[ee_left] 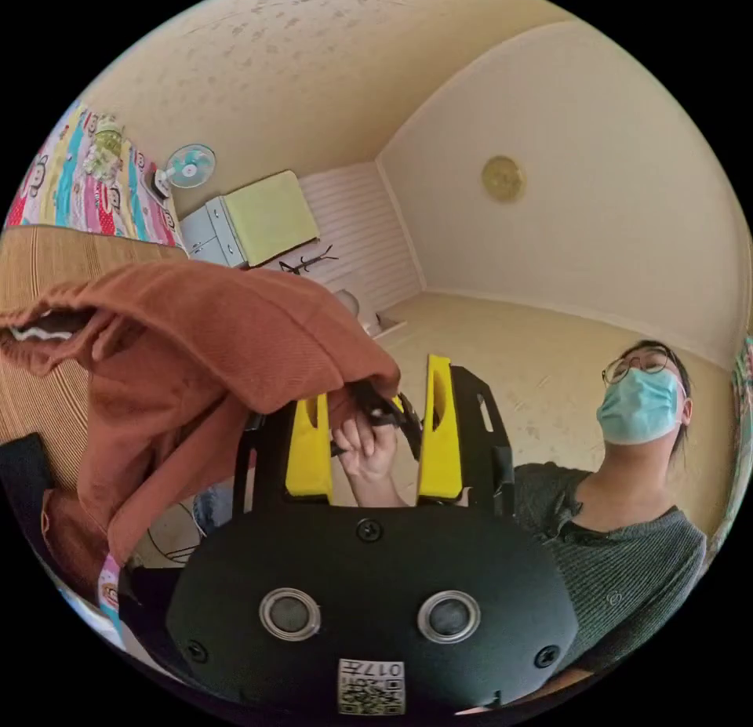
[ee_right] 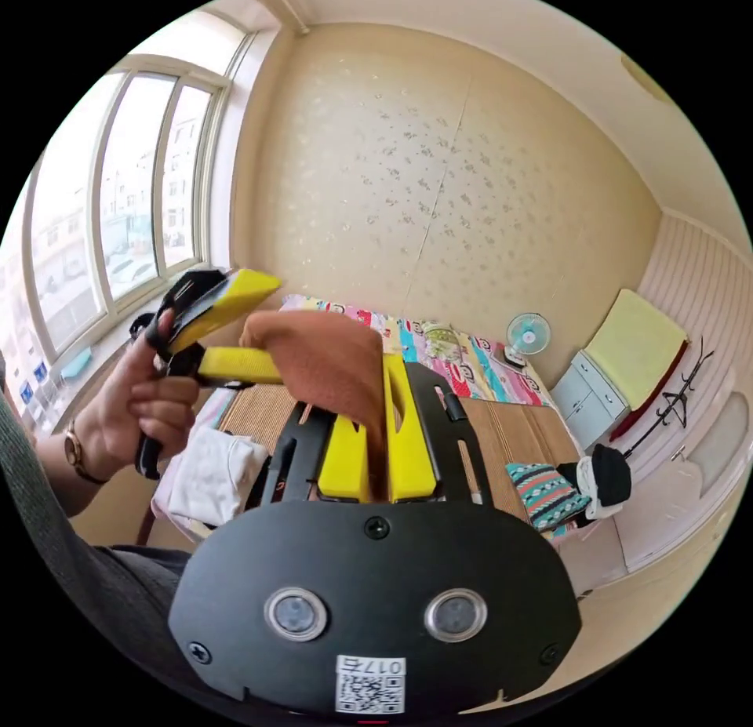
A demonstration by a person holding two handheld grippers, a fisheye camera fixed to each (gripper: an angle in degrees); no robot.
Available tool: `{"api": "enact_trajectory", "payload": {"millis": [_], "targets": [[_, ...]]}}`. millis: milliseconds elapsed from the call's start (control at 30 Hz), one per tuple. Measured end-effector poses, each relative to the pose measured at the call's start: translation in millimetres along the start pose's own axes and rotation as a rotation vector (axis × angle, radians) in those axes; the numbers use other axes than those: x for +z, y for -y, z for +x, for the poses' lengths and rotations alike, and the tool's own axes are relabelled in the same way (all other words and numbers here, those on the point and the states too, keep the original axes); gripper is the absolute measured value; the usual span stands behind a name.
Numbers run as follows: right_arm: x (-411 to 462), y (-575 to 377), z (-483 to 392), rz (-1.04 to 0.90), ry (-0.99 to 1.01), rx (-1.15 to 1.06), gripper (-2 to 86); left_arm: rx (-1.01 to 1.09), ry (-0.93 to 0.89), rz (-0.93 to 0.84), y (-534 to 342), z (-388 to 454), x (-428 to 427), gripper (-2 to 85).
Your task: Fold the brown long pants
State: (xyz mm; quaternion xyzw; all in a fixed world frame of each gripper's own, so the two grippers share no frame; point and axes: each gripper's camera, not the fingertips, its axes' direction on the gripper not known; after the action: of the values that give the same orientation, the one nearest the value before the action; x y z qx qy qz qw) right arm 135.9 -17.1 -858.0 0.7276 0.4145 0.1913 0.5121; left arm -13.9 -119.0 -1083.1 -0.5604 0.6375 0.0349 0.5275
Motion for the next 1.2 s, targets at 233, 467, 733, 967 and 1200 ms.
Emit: {"api": "enact_trajectory", "payload": {"millis": [233,467,733,967,1200], "targets": [[-102.1,90.4,70.9,0.224,0.137,0.113,4.2,0.142,0.267,0.093,-130.6,-5.3,0.8,17.5],[-229.2,133.9,150.6,0.461,0.281,0.116,4.3,0.014,0.752,0.017,-176.1,-28.5,17.5,22.2],[-323.5,144.8,247.4,0.713,0.359,0.002,4.5,0.599,1.045,0.171,-92.3,63.7,156.0,23.8],[-313.7,159.2,427.5,0.677,0.613,0.082,4.9,0.726,0.617,0.31,-63.7,69.7,246.2,0.4],[-295.1,186.5,538.5,0.531,0.672,0.075,5.4,0.705,0.441,0.572,-55.7,110.5,193.6,-0.8]]}}
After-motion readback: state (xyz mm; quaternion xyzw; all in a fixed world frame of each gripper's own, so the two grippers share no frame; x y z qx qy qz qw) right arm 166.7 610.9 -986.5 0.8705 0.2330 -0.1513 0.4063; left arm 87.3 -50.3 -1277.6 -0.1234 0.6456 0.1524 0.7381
